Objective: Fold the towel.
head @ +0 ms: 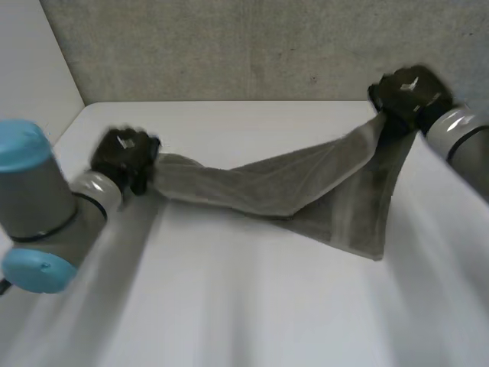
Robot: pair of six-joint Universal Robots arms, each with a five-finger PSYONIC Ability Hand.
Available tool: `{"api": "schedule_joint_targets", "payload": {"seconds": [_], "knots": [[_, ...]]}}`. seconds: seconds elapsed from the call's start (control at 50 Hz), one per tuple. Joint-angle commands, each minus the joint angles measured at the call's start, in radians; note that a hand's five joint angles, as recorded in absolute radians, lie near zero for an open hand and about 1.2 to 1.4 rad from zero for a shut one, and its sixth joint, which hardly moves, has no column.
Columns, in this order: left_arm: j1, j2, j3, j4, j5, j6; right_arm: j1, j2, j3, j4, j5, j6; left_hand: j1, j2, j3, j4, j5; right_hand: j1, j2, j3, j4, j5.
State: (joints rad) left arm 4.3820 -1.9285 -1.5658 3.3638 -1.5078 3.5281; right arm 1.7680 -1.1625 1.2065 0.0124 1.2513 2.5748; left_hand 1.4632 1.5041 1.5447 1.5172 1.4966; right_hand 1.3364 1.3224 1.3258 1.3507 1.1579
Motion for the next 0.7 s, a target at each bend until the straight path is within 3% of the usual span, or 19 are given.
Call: {"api": "schedule_joint_targets", "payload": {"seconds": [0.02,0.14,0.22,0.3,0.42,0.46,0.58,0.62,0.64,0.68,0.7], "knots": [[0.077,0.336,0.036,-0.047,0.001,-0.156,-0.090,-0.247,-0.059,0.278,-0.110,-0.005,-0.067,-0.108,-0.148,-0.121,-0.275,0.060,0.074,0.070,0.046,0.064],[0.126,0.391,0.107,-0.197,0.008,-0.196,-0.160,-0.306,-0.111,0.455,-0.208,-0.050,-0.067,-0.108,-0.148,-0.121,-0.275,0.060,0.074,0.070,0.046,0.064],[0.134,0.381,0.124,-0.263,0.020,-0.195,-0.162,-0.299,-0.130,0.541,-0.219,-0.112,-0.067,-0.108,-0.148,-0.121,-0.275,0.060,0.074,0.070,0.046,0.064],[0.143,0.263,0.133,-0.320,0.069,-0.195,-0.151,-0.240,-0.131,0.619,-0.213,-0.227,-0.067,-0.108,-0.148,-0.121,-0.275,0.060,0.074,0.070,0.046,0.064],[0.136,0.109,0.170,-0.353,0.074,-0.187,-0.105,-0.126,-0.134,0.649,-0.181,-0.291,-0.067,-0.108,-0.148,-0.121,-0.275,0.060,0.074,0.070,0.046,0.064],[0.134,-0.014,0.238,-0.359,0.070,-0.186,-0.067,-0.038,-0.157,0.643,-0.135,-0.311,-0.067,-0.108,-0.148,-0.121,-0.275,0.060,0.074,0.070,0.046,0.064],[0.125,-0.175,0.406,-0.359,0.063,-0.184,-0.004,0.129,-0.288,0.595,-0.055,-0.312,-0.067,-0.108,-0.148,-0.121,-0.275,0.060,0.074,0.070,0.046,0.064],[0.122,-0.239,0.530,-0.347,0.069,-0.184,0.040,0.220,-0.395,0.476,-0.010,-0.303,-0.067,-0.108,-0.148,-0.121,-0.275,0.060,0.074,0.070,0.046,0.064],[0.122,-0.239,0.530,-0.346,0.069,-0.184,0.041,0.221,-0.395,0.475,-0.010,-0.303,-0.067,-0.108,-0.148,-0.121,-0.275,0.060,0.074,0.070,0.046,0.064],[0.122,-0.263,0.642,-0.266,0.061,-0.195,0.073,0.265,-0.471,0.271,0.029,-0.283,-0.067,-0.108,-0.148,-0.121,-0.275,0.060,0.074,0.070,0.046,0.064],[0.122,-0.264,0.642,-0.265,0.061,-0.195,0.073,0.265,-0.472,0.270,0.030,-0.283,-0.067,-0.108,-0.148,-0.121,-0.275,0.060,0.074,0.070,0.046,0.064]]}}
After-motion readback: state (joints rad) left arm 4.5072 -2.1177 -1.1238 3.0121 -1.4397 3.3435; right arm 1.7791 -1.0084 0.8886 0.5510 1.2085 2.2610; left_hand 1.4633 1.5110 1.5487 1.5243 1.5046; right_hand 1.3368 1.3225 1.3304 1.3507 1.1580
